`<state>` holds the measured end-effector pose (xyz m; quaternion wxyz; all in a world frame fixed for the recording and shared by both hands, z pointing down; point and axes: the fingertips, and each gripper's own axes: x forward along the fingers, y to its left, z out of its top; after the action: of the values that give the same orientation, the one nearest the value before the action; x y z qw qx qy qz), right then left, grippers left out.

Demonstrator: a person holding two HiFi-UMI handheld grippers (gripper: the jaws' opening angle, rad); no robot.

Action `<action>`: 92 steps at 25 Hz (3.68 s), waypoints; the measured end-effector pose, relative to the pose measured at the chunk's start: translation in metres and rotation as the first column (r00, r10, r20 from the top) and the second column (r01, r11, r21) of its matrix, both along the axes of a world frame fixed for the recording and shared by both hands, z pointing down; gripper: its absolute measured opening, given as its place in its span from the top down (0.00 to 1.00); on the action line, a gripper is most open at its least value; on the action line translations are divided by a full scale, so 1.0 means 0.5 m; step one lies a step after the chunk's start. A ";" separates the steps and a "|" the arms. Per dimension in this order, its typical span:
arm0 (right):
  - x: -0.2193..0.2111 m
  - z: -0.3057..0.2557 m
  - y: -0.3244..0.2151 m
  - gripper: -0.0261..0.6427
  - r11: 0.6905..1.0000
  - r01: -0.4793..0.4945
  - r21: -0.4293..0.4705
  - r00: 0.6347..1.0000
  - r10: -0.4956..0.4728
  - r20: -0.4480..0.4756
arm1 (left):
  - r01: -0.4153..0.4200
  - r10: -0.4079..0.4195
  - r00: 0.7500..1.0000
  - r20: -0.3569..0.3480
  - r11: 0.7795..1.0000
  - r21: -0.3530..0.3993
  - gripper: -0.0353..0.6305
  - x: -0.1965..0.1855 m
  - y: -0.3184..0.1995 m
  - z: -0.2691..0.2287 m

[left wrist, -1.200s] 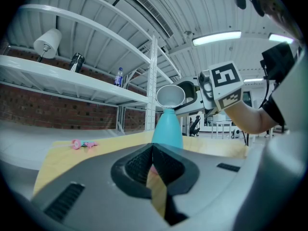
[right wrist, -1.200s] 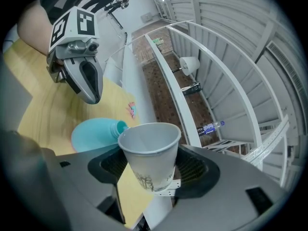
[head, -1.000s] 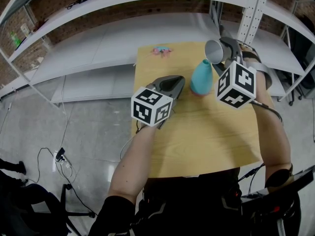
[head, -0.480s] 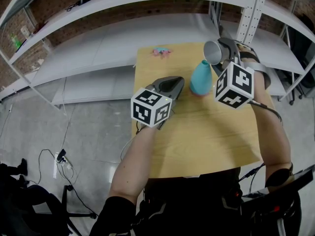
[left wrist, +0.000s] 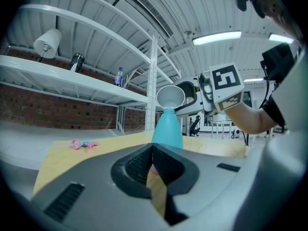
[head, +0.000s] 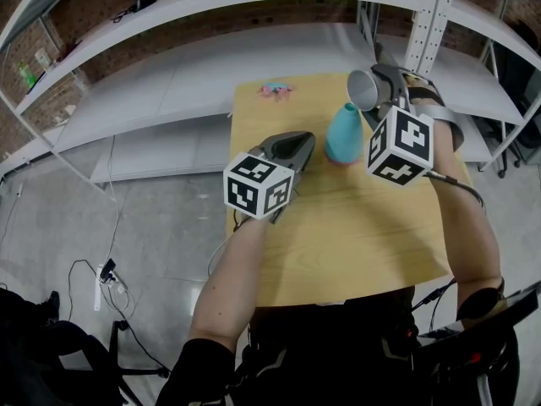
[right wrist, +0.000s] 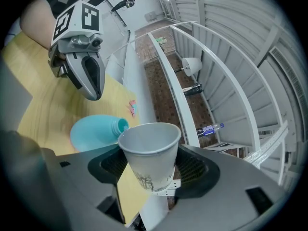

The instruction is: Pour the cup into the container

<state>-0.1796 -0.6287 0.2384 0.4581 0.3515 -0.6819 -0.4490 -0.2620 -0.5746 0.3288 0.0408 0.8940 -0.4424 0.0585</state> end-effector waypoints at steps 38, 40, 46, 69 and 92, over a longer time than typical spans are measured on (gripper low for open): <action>0.199 0.123 -0.096 0.49 0.814 0.200 -0.545 0.558 0.362 0.746 | 0.024 -0.024 1.000 0.002 1.000 -0.005 0.94 -0.011 -0.004 0.002; 0.209 0.132 -0.101 0.49 0.811 0.198 -0.550 0.542 0.377 0.751 | 0.024 -0.024 1.000 0.003 1.000 -0.004 0.94 -0.011 -0.005 0.002; 0.233 0.168 -0.114 0.49 0.797 0.177 -0.577 0.511 0.427 0.746 | 0.027 -0.027 1.000 0.004 1.000 -0.004 0.94 -0.013 -0.003 0.001; 0.262 0.219 -0.111 0.48 0.785 0.189 -0.591 0.459 0.461 0.759 | 0.048 -0.048 0.999 0.004 0.999 -0.006 0.94 -0.018 -0.007 0.001; 0.320 0.118 0.057 0.86 0.850 0.246 -0.466 0.369 0.363 0.856 | 0.002 -0.002 1.000 0.018 1.000 -0.022 0.94 0.035 0.061 -0.015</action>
<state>-0.0195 -0.6001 0.2974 0.0882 0.4271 -0.8986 0.0484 -0.2446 -0.5440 0.3213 0.0470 0.8924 -0.4430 0.0713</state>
